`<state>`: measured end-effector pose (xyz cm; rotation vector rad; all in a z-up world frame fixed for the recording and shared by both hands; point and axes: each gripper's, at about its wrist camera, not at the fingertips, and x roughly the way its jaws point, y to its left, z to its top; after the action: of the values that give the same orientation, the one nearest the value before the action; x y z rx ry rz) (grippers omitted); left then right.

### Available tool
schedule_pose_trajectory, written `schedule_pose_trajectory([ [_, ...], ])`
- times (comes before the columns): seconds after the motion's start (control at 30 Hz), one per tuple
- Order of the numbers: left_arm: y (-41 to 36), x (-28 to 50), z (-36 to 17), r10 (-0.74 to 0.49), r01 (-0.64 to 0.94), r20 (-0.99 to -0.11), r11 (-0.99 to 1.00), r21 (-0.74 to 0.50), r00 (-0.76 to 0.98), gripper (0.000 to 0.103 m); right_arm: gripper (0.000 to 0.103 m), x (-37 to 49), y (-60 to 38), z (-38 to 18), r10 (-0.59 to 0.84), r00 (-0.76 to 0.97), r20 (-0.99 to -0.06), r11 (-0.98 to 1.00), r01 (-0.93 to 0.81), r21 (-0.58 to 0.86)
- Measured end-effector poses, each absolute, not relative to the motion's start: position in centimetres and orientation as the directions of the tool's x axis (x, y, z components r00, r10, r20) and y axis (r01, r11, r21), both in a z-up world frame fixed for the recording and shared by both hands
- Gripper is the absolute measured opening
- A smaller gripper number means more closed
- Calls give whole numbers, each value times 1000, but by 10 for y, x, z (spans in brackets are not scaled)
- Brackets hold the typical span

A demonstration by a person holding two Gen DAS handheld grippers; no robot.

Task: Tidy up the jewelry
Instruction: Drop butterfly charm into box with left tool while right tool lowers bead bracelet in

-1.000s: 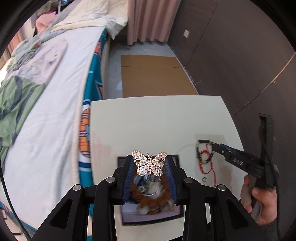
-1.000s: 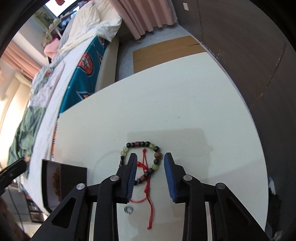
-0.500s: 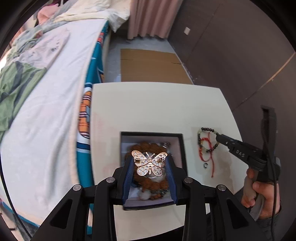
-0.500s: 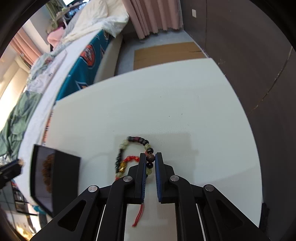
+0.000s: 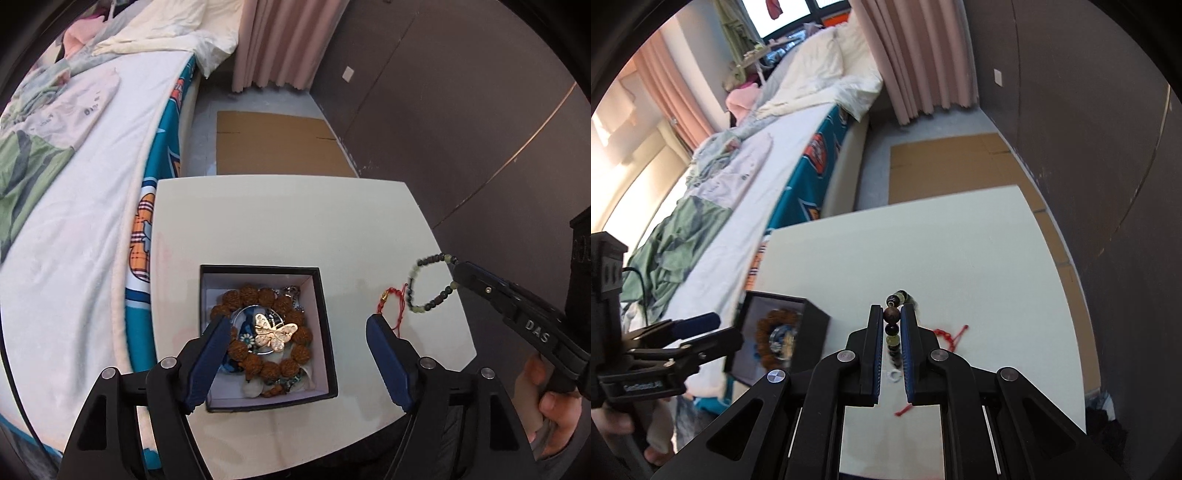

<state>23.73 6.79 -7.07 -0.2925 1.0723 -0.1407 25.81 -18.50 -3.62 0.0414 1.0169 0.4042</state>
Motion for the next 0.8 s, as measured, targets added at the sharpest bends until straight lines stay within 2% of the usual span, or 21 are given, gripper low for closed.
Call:
schedule_pose_trajectory([
  [0.47,120,209,-56,-208,-112,-822,944,-312,531,76,11,229,-103,5,483,459,-746,850,-450,273],
  [0.5,123,206,-54,-204,-115,-819,943,-311,536,76,16,228,-101,6,491,465,-737,848,-450,281],
  [0.53,125,204,-51,-201,-117,-816,943,-310,542,76,38,228,-100,5,499,458,-735,844,-448,294],
  [0.6,127,201,-49,-202,-112,-809,943,-312,551,76,59,228,-103,-1,508,438,-742,844,-427,326],
  [0.8,117,195,-45,-211,-90,-799,946,-313,563,76,59,222,-125,-12,479,437,-761,867,-373,331],
])
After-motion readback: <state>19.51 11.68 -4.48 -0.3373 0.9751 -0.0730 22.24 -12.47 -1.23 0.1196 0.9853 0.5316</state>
